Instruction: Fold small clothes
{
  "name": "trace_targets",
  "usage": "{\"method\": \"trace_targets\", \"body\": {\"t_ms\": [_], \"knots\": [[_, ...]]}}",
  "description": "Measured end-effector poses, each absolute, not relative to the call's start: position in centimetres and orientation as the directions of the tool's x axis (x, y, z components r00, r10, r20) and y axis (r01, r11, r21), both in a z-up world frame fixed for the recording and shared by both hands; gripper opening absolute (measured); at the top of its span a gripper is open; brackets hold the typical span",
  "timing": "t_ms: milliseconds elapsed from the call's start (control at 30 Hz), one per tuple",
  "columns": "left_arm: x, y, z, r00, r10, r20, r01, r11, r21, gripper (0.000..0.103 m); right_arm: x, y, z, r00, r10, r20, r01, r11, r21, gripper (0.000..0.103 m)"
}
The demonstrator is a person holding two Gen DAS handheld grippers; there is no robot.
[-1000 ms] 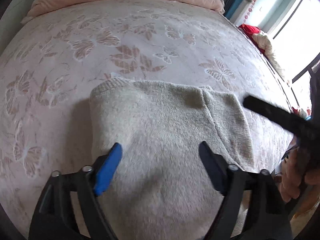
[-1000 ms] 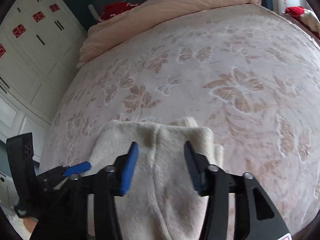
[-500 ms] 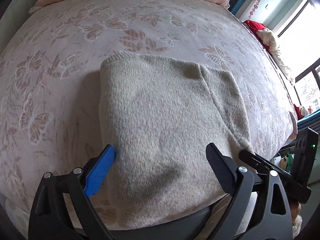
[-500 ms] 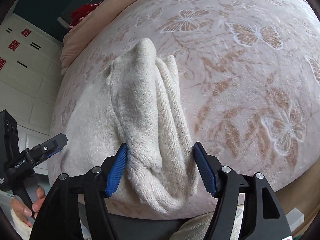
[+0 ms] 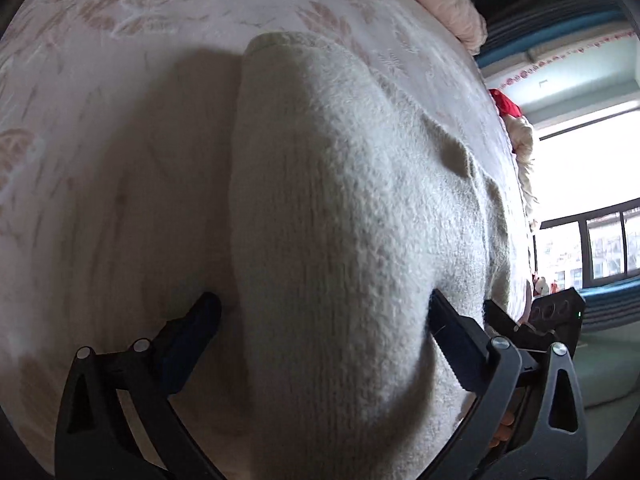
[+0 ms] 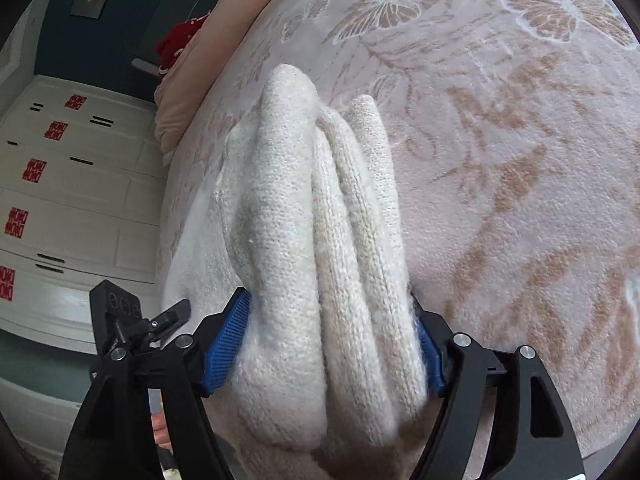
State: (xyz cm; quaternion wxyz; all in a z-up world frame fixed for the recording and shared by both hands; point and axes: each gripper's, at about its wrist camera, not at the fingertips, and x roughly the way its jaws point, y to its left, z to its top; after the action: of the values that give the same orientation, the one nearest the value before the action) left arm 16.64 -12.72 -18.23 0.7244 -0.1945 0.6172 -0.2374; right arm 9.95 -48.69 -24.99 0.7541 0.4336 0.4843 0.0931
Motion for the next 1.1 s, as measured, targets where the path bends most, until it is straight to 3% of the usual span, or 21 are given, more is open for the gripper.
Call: {"method": "trace_targets", "body": {"t_ms": [100, 133, 167, 233, 333, 400, 600, 867, 1100], "knots": [[16.7, -13.6, -18.0, 0.107, -0.590, -0.800, 0.144, 0.805, -0.575, 0.098, 10.6, -48.9, -25.2, 0.523, 0.590, -0.615, 0.282, 0.561, 0.778, 0.070], [16.8, -14.0, -17.9, 0.086, -0.597, -0.797, 0.151, 0.799, -0.582, 0.094, 10.8, -48.7, -25.2, 0.518, 0.586, -0.623, 0.285, 0.568, 0.772, 0.063], [16.9, -14.3, -17.9, 0.071, -0.605, -0.793, 0.153, 0.792, -0.591, 0.090, 11.0, -48.4, -25.2, 0.508, 0.583, -0.635, 0.289, 0.579, 0.762, 0.048], [16.9, -15.0, -17.3, 0.065, -0.584, -0.809, 0.158, 0.807, -0.569, 0.078, 11.2, -48.3, -24.8, 0.513, 0.576, -0.636, 0.297, 0.576, 0.762, 0.037], [16.8, -15.3, -15.6, 0.082, -0.565, -0.821, 0.190, 0.818, -0.543, 0.054, 11.0, -47.3, -22.1, 0.534, 0.531, -0.658, 0.272, 0.628, 0.729, 0.032], [16.5, -15.5, -13.7, 0.103, -0.557, -0.824, 0.215, 0.821, -0.528, 0.048, 10.3, -46.5, -19.5, 0.564, 0.519, -0.642, 0.243, 0.639, 0.730, 0.032], [13.9, -17.0, -5.1, 0.183, -0.601, -0.778, 0.360, 0.777, -0.516, 0.047, 5.6, -45.5, -10.0, 0.690, 0.396, -0.606, 0.174, 0.722, 0.669, 0.032], [8.3, -18.1, 10.1, 0.307, -0.744, -0.593, 0.608, 0.633, -0.479, 0.047, -2.7, -45.7, 5.0, 0.884, 0.258, -0.389, 0.031, 0.799, 0.601, 0.032], [3.8, -14.7, 22.1, 0.426, -0.813, -0.398, 0.741, 0.566, -0.363, 0.048, -7.5, -41.9, 15.9, 0.950, 0.262, -0.167, -0.152, 0.861, 0.486, 0.033]]}}
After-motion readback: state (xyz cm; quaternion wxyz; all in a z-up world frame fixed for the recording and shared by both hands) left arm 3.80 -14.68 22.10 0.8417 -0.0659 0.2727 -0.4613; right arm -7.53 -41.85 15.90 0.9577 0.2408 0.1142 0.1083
